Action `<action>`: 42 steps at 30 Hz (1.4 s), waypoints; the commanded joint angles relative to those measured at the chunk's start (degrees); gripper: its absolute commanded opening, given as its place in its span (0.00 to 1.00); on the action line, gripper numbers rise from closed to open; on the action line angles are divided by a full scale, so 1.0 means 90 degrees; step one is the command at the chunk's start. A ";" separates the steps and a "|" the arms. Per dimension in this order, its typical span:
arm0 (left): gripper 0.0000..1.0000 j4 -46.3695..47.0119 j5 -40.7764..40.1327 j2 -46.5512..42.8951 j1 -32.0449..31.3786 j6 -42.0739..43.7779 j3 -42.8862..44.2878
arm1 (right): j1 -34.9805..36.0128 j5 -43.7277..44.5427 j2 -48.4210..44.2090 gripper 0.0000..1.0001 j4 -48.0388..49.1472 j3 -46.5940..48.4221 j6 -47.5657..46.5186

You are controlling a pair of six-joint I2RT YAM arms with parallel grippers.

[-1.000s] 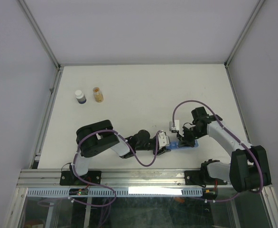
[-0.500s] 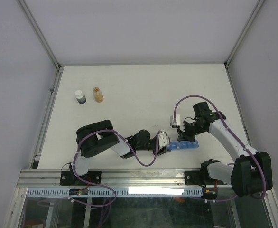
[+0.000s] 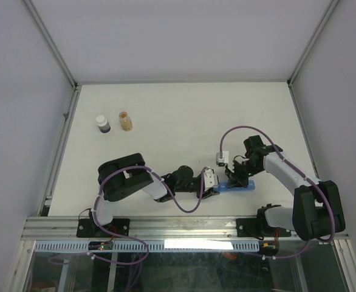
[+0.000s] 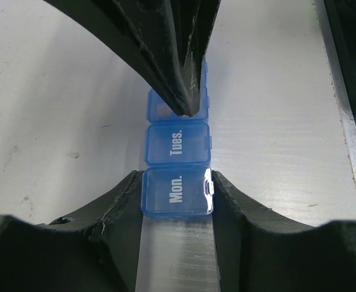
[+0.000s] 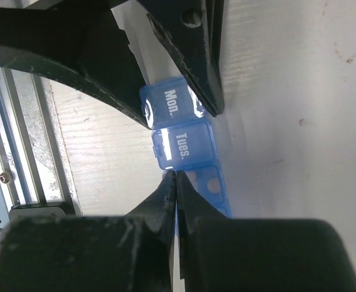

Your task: Sort the pills into containers

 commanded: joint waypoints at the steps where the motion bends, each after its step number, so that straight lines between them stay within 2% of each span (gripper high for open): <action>1: 0.16 0.0031 0.0062 0.0021 -0.0044 -0.0037 0.0087 | -0.0200 -0.0056 -0.0455 0.00 -0.0136 0.0353 -0.0033; 3: 0.26 0.0062 -0.0060 -0.0022 -0.0037 -0.0159 0.0092 | -0.0355 -0.0156 -0.0619 0.00 -0.0165 0.0440 0.0016; 8: 0.66 0.0275 -0.0185 -0.0228 -0.0042 -0.0444 0.0044 | -0.0625 -0.0156 -0.1001 0.03 -0.0126 0.0721 0.0384; 12: 0.89 0.0631 -0.0357 -0.0648 -0.0044 -0.0771 -0.0140 | -0.1067 -0.0121 -0.1278 0.23 -0.0171 0.1099 0.0780; 15: 0.98 0.0366 -0.0418 -0.1292 -0.0043 -0.0997 -0.0194 | -0.1350 -0.0082 -0.1566 0.36 -0.0203 0.1399 0.1100; 19: 0.99 -0.1089 -0.0520 -0.2567 -0.0035 -0.1250 -0.0005 | -0.1571 0.0087 -0.2094 0.57 -0.0037 0.1931 0.1771; 22: 0.99 -0.2389 -0.0765 -0.3428 -0.0002 -0.1333 0.0398 | -0.1622 0.0233 -0.2544 0.80 0.0326 0.2415 0.2645; 23: 0.99 -0.2673 -0.0837 -0.3713 0.0021 -0.1352 0.0506 | -0.1624 0.0243 -0.2674 0.84 0.0428 0.2562 0.2933; 25: 0.99 -0.3048 -0.0911 -0.4208 0.0095 -0.1425 0.0647 | -0.1627 0.0010 -0.2832 0.88 0.0471 0.2954 0.3333; 28: 0.99 -0.3469 -0.0701 -0.4709 0.0159 -0.1414 0.0776 | -0.1626 -0.0659 -0.2818 0.90 -0.0041 0.3401 0.3380; 30: 0.99 -0.3594 -0.0305 -0.4829 0.0161 -0.1152 0.0675 | -0.1626 -0.1372 -0.2727 0.90 -0.0631 0.3382 0.3006; 32: 0.99 -0.3386 0.0181 -0.4752 0.0159 -0.0830 0.0273 | -0.1617 -0.1625 -0.2671 0.90 -0.1106 0.3071 0.2502; 35: 0.92 -0.2178 0.0237 -0.4280 0.0151 -0.0859 -0.0358 | -0.1615 -0.1443 -0.2517 0.89 -0.1489 0.2348 0.1532; 38: 0.81 -0.1806 0.0140 -0.3558 0.0151 -0.0876 -0.0402 | -0.1607 -0.1145 -0.2383 0.89 -0.1739 0.1666 0.0318; 42: 0.75 -0.0934 0.0117 -0.2856 0.0153 -0.0679 -0.0600 | -0.1604 -0.0833 -0.2588 0.91 -0.1483 0.0677 -0.1449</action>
